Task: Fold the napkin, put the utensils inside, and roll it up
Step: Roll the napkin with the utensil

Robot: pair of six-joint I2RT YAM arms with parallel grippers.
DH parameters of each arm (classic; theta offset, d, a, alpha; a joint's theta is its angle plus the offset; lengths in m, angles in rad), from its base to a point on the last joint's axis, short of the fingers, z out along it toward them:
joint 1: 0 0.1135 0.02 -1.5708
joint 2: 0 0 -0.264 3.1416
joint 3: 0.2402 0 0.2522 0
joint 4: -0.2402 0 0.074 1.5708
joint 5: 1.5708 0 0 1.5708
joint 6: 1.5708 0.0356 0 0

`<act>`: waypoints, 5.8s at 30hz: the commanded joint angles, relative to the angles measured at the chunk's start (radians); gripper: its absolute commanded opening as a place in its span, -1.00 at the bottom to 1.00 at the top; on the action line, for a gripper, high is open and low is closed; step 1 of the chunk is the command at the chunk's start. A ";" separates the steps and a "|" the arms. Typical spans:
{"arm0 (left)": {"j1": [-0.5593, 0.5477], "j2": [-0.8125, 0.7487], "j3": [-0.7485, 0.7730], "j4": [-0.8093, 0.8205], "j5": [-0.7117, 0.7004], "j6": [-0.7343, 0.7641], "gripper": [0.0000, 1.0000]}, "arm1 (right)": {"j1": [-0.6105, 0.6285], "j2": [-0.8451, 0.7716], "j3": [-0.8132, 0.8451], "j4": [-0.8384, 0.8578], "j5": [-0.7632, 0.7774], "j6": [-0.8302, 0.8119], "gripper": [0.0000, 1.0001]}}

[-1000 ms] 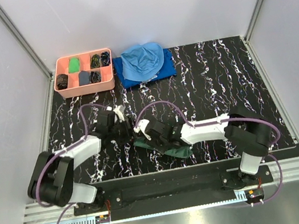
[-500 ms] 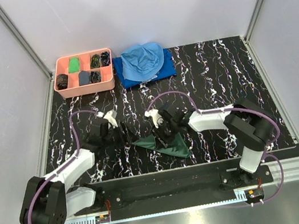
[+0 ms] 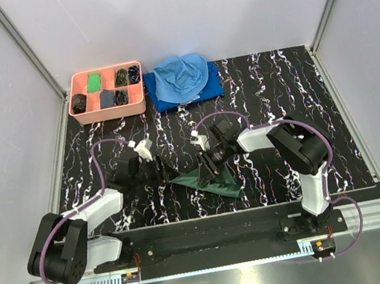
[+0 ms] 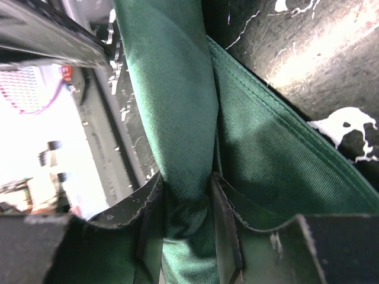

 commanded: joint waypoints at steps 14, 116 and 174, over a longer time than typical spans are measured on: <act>-0.015 0.161 0.067 0.065 0.042 0.030 -0.84 | -0.059 0.105 0.150 -0.196 -0.068 -0.056 0.12; -0.078 0.132 0.071 0.030 -0.091 0.041 -0.99 | -0.087 0.117 0.125 -0.116 -0.172 0.039 0.08; -0.003 -0.073 0.176 -0.269 -0.076 0.042 0.39 | 0.185 -0.105 0.024 -0.059 0.238 -0.033 -0.28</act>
